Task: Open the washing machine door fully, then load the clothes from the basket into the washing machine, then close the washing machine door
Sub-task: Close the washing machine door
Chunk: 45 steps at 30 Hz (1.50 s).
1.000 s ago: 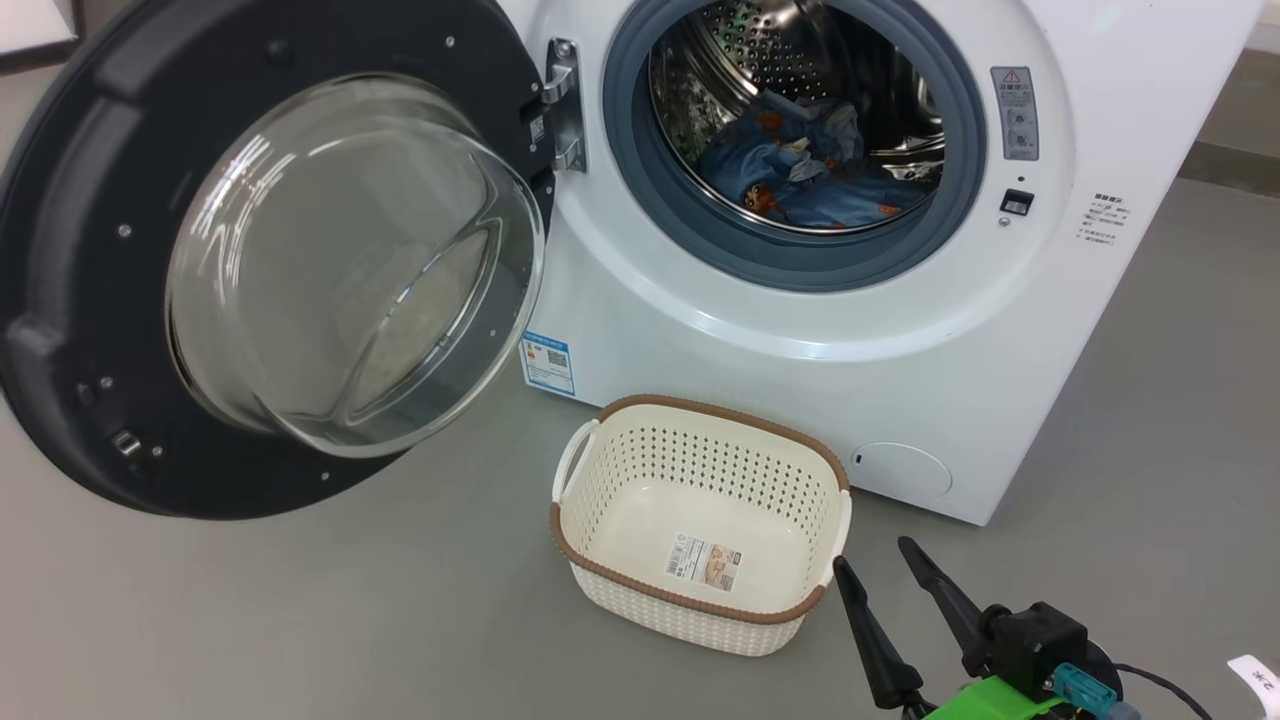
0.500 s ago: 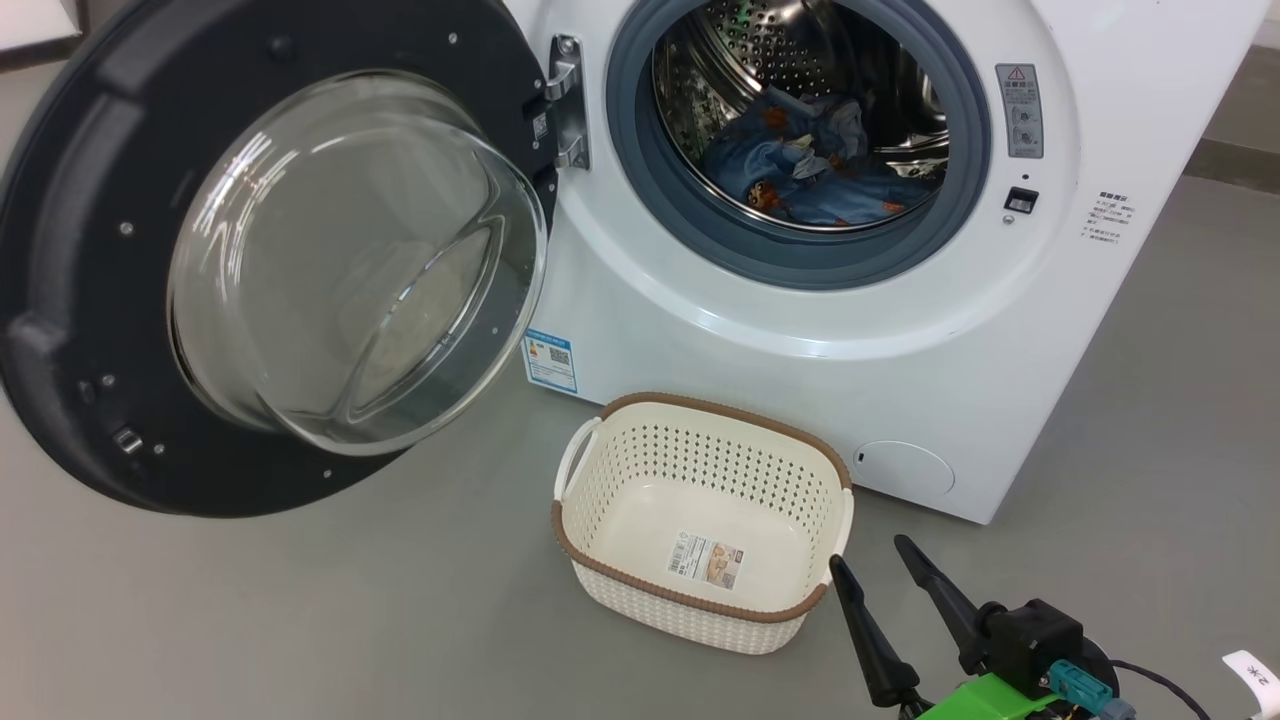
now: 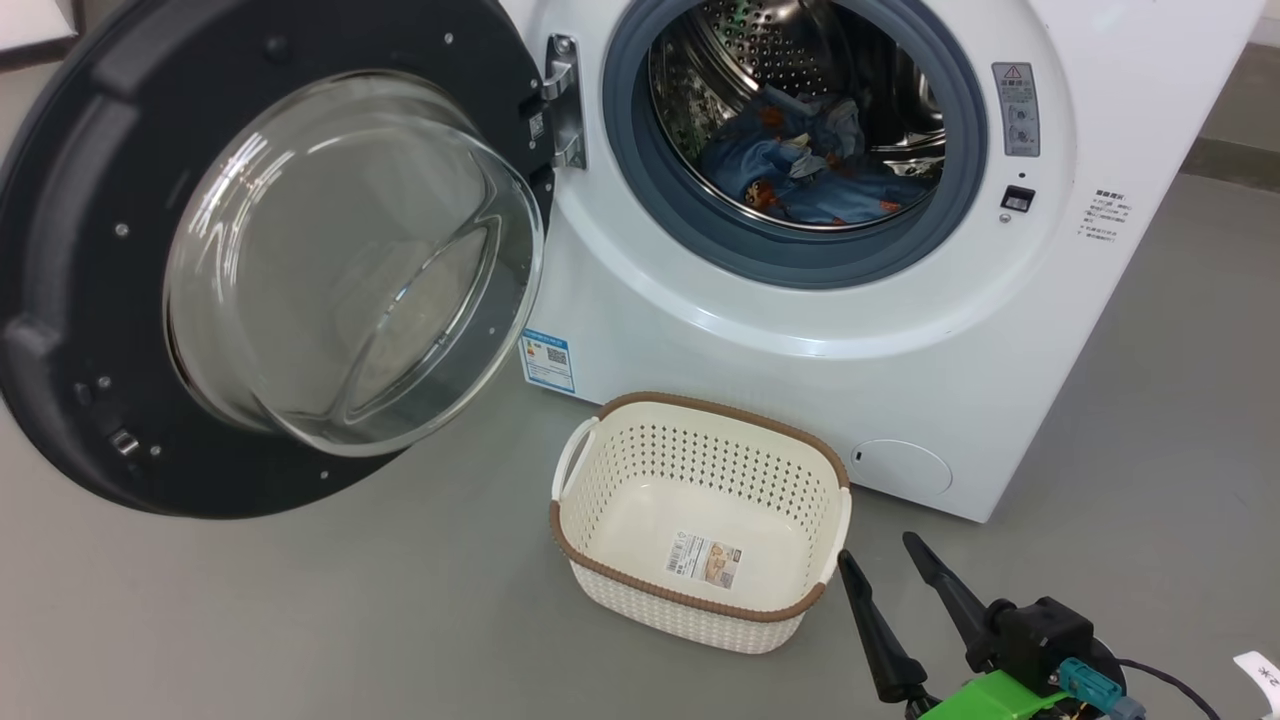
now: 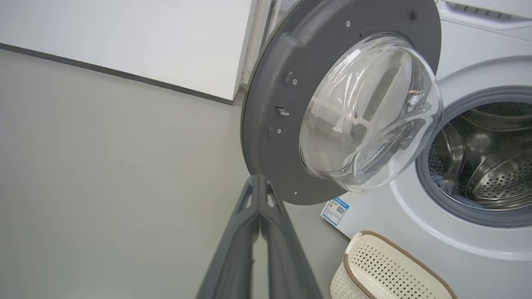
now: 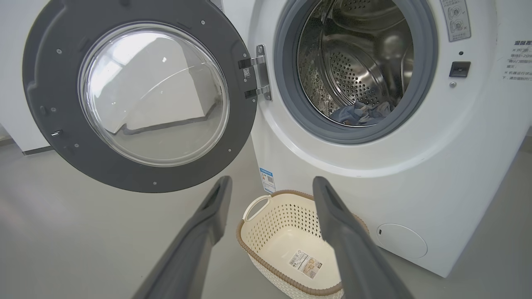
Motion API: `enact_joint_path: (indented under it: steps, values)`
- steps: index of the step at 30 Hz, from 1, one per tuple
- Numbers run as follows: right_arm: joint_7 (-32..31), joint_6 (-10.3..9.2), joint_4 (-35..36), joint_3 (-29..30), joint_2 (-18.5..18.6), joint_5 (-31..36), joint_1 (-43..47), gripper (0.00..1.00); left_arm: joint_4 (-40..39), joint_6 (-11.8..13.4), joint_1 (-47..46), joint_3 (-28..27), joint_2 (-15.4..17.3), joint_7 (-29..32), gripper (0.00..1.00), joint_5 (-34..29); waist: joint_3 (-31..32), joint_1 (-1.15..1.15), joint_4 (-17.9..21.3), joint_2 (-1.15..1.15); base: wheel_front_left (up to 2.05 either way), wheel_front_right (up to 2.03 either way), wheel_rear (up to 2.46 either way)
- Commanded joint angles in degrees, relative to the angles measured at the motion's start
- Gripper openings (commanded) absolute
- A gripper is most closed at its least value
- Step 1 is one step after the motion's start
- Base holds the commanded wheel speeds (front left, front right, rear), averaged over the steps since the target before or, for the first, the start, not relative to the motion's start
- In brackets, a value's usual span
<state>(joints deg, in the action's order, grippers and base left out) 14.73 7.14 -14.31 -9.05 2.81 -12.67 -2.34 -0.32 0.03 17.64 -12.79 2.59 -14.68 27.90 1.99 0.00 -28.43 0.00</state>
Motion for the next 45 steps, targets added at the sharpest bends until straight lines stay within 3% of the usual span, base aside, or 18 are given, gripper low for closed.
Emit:
enact_joint_path:
  steps: [1,7,10,15,21,30,36,45]
  values:
    - [0.27,0.35,1.55,-1.24,0.07,-0.37,-1.17,1.0,-0.87,-1.15,-4.25,-3.25,0.29,-0.32,0.0,2.07,0.02,0.0,0.07,0.0,0.0,0.0,0.0]
    - [0.27,0.35,1.57,-0.93,0.07,-1.36,-0.73,1.0,2.22,-4.65,-9.66,-8.96,2.86,-0.06,0.0,10.68,0.0,0.0,0.34,0.0,0.0,0.0,0.0]
    - [0.27,0.35,1.47,-1.02,0.07,-1.49,-0.65,1.0,3.87,-5.69,-13.77,-10.84,6.32,1.89,0.0,14.92,-0.12,0.0,0.46,0.0,0.0,0.0,0.0]
    - [0.27,0.35,1.53,-0.95,0.07,-1.61,-0.7,1.0,7.76,-6.32,-22.09,-13.88,11.76,7.1,0.0,22.99,-0.48,0.0,0.67,0.0,0.0,0.0,0.0]
    - [0.27,0.35,1.96,-0.27,0.07,-1.58,-0.14,1.0,18.27,-6.99,-32.59,-15.96,18.39,12.56,0.0,31.31,-1.15,0.0,1.06,0.0,0.0,0.0,0.0]
    - [0.27,0.35,2.59,-0.06,0.07,0.3,-1.4,1.0,33.03,-7.42,-45.07,-19.72,27.06,20.6,0.0,42.87,-4.94,0.0,4.84,0.0,0.0,0.0,0.0]
    - [0.1,0.35,2.67,-0.06,0.07,1.91,-2.61,1.0,40.58,-7.49,-50.1,-23.21,30.32,25.25,0.0,50.03,-7.48,0.0,7.59,0.0,0.0,0.0,0.0]
    - [-0.95,0.35,4.11,0.63,0.07,3.51,-3.57,1.0,46.44,-7.5,-52.87,-23.77,32.38,28.68,0.0,53.35,-10.94,0.0,10.19,0.0,0.0,0.0,0.0]
